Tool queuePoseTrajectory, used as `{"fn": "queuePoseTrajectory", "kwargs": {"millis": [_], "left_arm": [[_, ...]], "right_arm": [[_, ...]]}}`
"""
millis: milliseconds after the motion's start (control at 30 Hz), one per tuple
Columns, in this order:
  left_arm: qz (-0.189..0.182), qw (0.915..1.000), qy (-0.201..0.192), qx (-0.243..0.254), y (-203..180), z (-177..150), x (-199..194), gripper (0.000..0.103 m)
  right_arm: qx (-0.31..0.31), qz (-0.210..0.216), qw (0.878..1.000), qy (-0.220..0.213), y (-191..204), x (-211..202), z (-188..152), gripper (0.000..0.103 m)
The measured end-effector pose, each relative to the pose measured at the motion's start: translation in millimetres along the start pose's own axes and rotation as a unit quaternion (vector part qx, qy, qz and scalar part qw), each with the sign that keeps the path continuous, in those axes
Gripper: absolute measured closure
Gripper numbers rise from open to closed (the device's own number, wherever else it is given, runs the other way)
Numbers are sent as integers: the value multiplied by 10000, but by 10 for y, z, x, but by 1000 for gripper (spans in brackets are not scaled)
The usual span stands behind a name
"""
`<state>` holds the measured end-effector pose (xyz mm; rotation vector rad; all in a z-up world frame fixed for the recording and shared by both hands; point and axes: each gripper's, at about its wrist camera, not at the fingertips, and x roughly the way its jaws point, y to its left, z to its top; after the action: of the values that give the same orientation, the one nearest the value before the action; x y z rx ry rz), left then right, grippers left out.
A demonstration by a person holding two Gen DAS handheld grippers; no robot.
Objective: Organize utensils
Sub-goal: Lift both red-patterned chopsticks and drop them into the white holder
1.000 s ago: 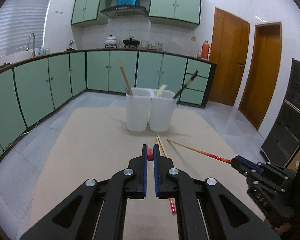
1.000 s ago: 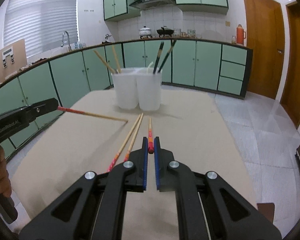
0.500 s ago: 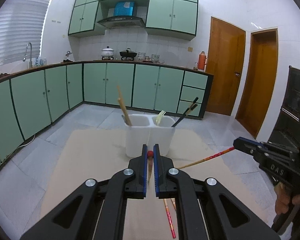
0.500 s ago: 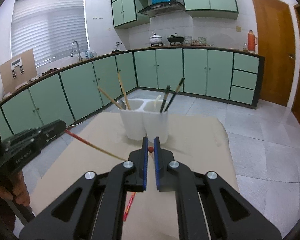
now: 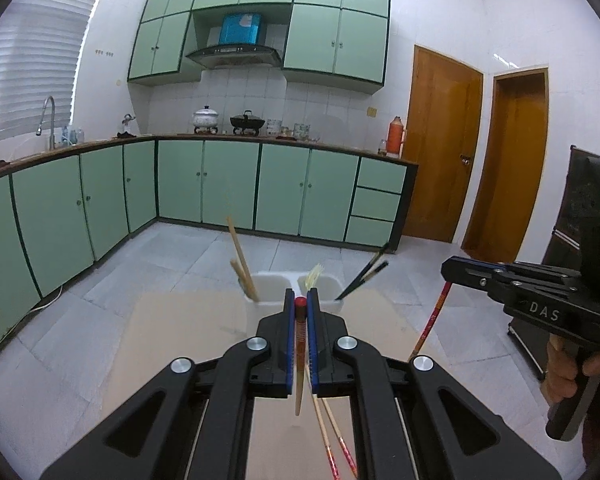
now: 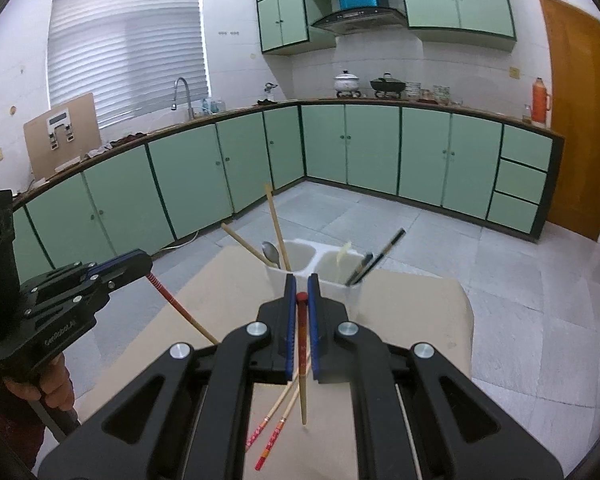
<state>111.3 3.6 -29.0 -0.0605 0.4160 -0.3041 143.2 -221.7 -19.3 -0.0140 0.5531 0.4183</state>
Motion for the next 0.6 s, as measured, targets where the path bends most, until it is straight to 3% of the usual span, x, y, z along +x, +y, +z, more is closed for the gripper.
{"fn": "queuePoseTrajectory", "kwargs": {"millis": [233, 600], "left_arm": [[-65, 9994, -326, 49, 4, 335, -35, 98], [12, 9951, -942, 283, -47, 967, 137, 98]], "right_arm": [[-23, 185, 9995, -265, 6, -60, 408, 98], [-57, 94, 9972, -739, -132, 110, 1136, 98]]}}
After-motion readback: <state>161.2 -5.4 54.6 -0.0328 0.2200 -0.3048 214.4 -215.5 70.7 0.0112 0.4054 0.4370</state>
